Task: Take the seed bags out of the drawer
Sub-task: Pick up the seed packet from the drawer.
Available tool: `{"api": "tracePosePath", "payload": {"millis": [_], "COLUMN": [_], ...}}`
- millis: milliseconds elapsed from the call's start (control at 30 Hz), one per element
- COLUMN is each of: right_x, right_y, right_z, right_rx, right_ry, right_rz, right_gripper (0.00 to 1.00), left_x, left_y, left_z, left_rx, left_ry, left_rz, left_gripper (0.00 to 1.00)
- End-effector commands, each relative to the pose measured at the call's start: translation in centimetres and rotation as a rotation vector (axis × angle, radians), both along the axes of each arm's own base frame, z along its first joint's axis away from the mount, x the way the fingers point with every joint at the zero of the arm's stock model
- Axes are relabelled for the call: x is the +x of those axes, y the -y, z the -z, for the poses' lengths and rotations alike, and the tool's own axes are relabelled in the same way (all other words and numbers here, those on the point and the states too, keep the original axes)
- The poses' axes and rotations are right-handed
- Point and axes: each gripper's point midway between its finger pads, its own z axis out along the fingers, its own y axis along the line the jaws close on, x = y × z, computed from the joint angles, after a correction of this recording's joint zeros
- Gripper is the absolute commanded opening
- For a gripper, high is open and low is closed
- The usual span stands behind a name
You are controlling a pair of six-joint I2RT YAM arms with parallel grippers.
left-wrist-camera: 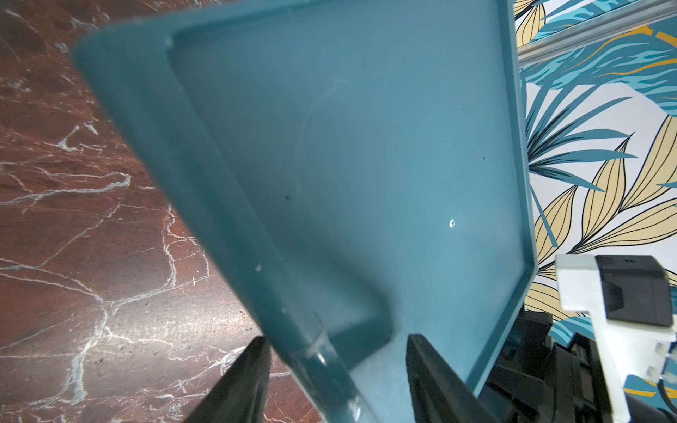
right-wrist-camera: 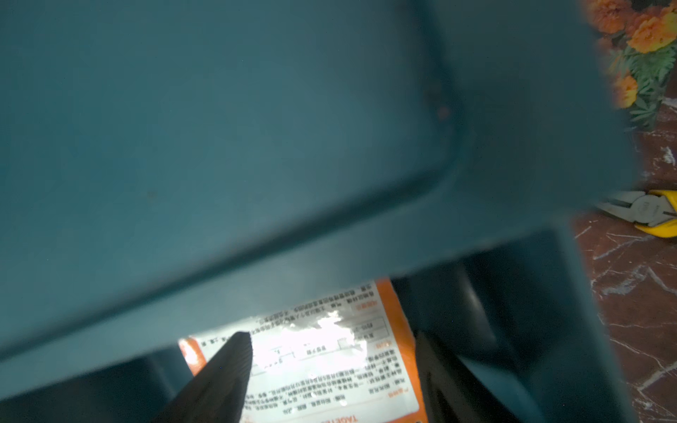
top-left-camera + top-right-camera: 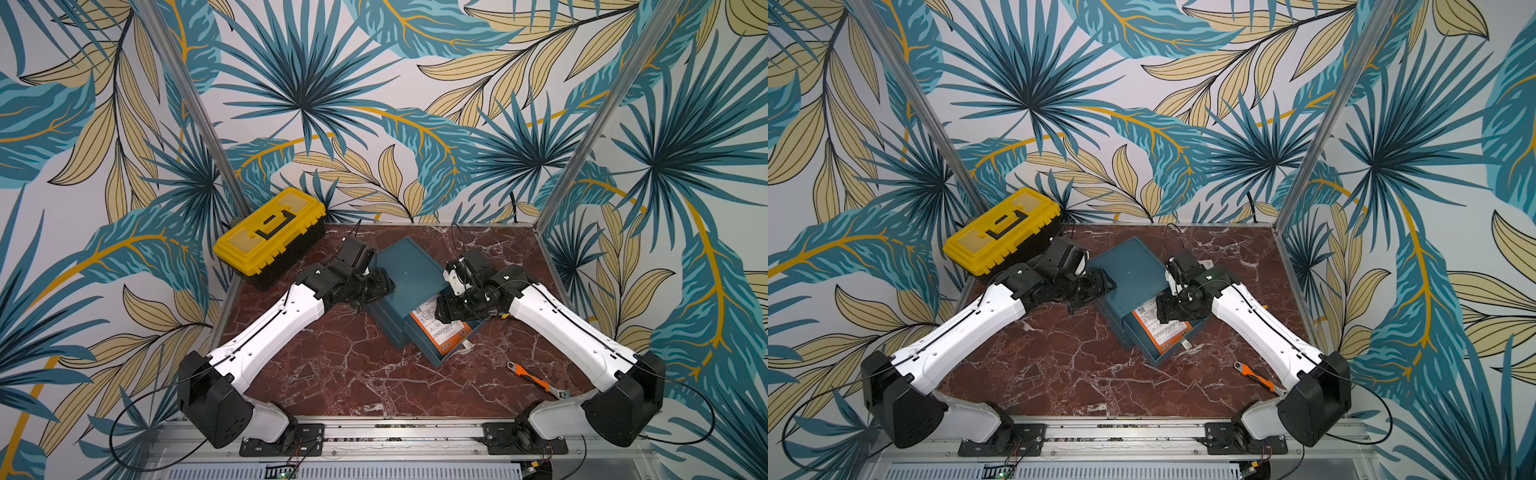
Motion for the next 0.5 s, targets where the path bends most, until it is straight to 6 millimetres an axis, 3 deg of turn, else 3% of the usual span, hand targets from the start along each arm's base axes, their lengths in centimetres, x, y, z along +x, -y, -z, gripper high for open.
{"api": "tracePosePath", "payload": {"millis": [0, 467], "right_x": [0.17, 0.18], "right_y": [0.08, 0.22], "right_z": [0.62, 0.35], "right_rx": [-0.019, -0.029], "right_ry": [0.000, 0.012], "right_rz": [0.010, 0.047], "right_gripper": [0.75, 0.75], "left_x": [0.10, 0.62], "left_y": [0.21, 0.68], "left_z": [1.19, 1.02], "left_rx": [0.009, 0.001], "left_ry": [-0.009, -0.002], "left_rz": [0.002, 0.008], "left_gripper": [0.63, 0.63]}}
